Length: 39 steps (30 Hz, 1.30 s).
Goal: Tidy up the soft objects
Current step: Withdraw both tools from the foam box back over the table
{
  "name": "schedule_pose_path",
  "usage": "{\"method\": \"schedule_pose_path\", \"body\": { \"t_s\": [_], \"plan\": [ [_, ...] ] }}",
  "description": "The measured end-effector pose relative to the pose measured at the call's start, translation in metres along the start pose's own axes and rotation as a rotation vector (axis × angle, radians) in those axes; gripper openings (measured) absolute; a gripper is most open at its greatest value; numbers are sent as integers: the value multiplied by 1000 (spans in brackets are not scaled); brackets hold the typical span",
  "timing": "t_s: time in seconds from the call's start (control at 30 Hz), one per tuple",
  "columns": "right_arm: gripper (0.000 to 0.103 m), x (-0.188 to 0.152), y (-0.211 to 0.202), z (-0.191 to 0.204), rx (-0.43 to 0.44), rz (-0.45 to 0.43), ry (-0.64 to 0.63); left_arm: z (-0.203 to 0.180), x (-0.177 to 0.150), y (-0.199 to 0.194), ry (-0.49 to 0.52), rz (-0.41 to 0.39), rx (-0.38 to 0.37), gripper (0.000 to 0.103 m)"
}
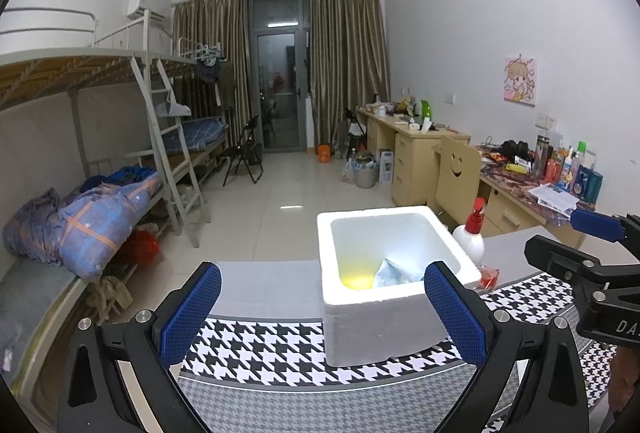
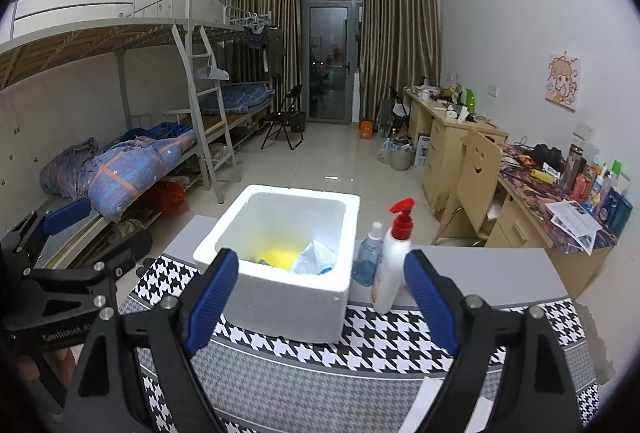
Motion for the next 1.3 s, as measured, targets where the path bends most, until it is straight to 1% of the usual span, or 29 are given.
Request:
{"method": "schedule_pose_path", "body": {
  "t_s": [0.43,0.8,1.03,1.3],
  "plan": [
    [88,-20,-38,-18,-7,-44,23,-18,-13,-39,17,-37,-21,102],
    [88,-39,-67,-21,-13,-81,20,-37,-28,-69,33,-62,-42,102],
    [89,-56,-77,-27,-30,-89,31,-52,-39,-80,55,-67,-69,102],
    [90,-71,-87,-38,-48,-96,52,-63,-51,-80,55,-65,-95,102]
  ]
}}
Point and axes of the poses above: each gripper's, at about its wrist camera, not at the fingertips, and y roughly the way its jaws point, z to its left, x to its top, the point moved 1 cm from there along y, roughly the way its jaws point, and after that the axes turned 11 degrees about z, right-handed, at the moved point
